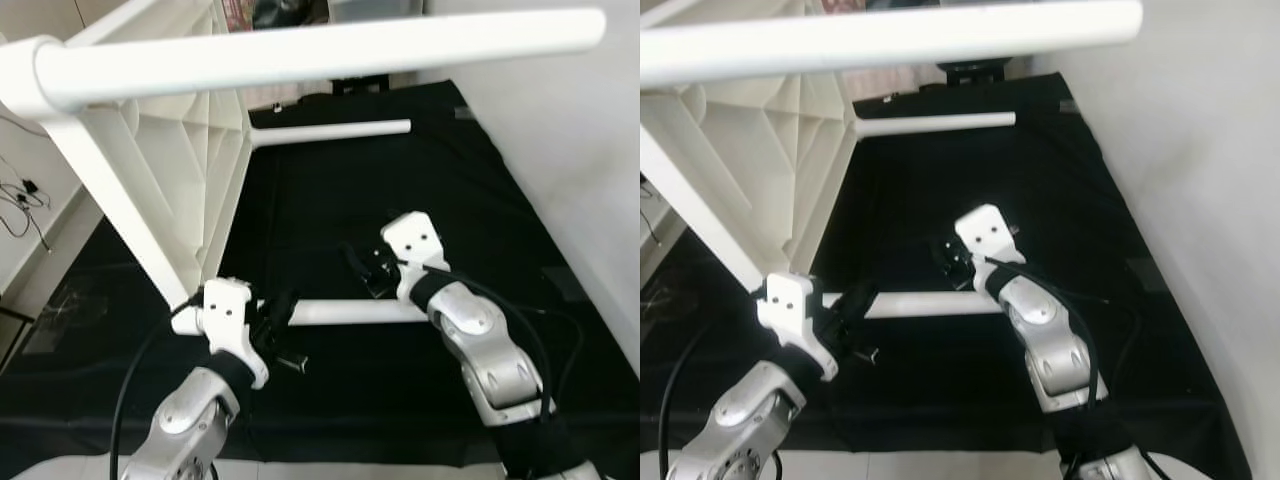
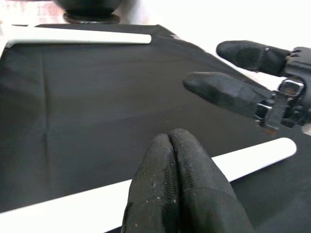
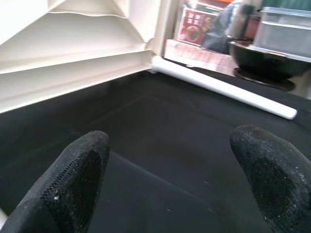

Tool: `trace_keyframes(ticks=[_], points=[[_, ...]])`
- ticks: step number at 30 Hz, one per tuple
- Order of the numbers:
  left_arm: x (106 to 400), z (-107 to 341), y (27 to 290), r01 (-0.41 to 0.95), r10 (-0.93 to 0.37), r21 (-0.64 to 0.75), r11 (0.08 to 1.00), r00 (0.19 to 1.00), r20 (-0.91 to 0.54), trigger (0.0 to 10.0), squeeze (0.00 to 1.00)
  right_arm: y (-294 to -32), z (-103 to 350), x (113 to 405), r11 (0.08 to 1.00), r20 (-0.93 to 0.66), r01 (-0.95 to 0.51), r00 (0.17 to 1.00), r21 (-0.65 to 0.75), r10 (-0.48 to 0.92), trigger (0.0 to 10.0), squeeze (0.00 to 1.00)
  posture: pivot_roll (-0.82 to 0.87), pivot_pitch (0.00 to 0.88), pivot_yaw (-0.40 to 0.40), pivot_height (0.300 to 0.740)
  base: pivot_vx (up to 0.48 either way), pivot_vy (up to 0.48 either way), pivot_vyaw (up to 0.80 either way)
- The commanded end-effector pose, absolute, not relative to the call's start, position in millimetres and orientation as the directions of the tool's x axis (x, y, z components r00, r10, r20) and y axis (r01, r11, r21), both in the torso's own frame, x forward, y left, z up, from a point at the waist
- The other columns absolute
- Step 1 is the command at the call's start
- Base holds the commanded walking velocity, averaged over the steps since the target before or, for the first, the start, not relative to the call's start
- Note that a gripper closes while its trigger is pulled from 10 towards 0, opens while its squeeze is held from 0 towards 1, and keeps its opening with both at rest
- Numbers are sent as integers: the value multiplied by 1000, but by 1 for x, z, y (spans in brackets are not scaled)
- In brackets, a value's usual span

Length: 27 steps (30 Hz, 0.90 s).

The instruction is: Building children table

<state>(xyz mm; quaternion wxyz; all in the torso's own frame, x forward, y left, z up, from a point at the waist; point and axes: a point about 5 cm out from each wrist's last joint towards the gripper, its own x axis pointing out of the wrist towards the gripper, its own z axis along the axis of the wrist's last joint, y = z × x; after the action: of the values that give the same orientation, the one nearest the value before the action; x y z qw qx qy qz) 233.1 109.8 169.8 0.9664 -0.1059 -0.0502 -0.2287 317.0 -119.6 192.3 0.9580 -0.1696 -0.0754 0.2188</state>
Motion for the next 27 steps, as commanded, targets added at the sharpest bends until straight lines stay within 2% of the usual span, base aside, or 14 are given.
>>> trace_keyframes(ticks=[1, 8, 11, 13, 21, 27], points=[[234, 165, 115, 430, -415, -184, 884, 902, 118, 10000, 0, -111, 192, 315, 835, 82, -418, 876, -358, 475, 10000, 0, -128, 133, 95, 740, 0, 0, 0], [236, 162, 116, 420, -409, -185, 888, 907, 97, 10000, 0, -111, 192, 315, 835, 80, -417, 877, -359, 473, 10000, 0, -130, 131, 94, 740, 0, 0, 0], [237, 160, 115, 419, -412, -186, 889, 908, 76, 10000, 0, -112, 192, 315, 835, 80, -415, 878, -360, 472, 10000, 0, -132, 129, 95, 740, 0, 480, 0], [237, 161, 115, 413, -403, -185, 892, 911, 86, 10000, 0, -113, 193, 315, 835, 84, -413, 878, -364, 471, 10000, 0, -132, 125, 94, 740, 0, 0, 0], [237, 163, 116, 411, -399, -175, 895, 911, 99, 10000, 0, -119, 202, 318, 814, 109, -384, 875, -437, 471, 10000, 0, -130, 129, 97, 740, 0, 0, 0], [242, 171, 116, 421, -403, -217, 881, 907, 124, 10000, 0, -148, 228, 321, 796, 160, -272, 896, -541, 415, 10000, 0, -122, 124, 96, 740, 0, 0, 0]])
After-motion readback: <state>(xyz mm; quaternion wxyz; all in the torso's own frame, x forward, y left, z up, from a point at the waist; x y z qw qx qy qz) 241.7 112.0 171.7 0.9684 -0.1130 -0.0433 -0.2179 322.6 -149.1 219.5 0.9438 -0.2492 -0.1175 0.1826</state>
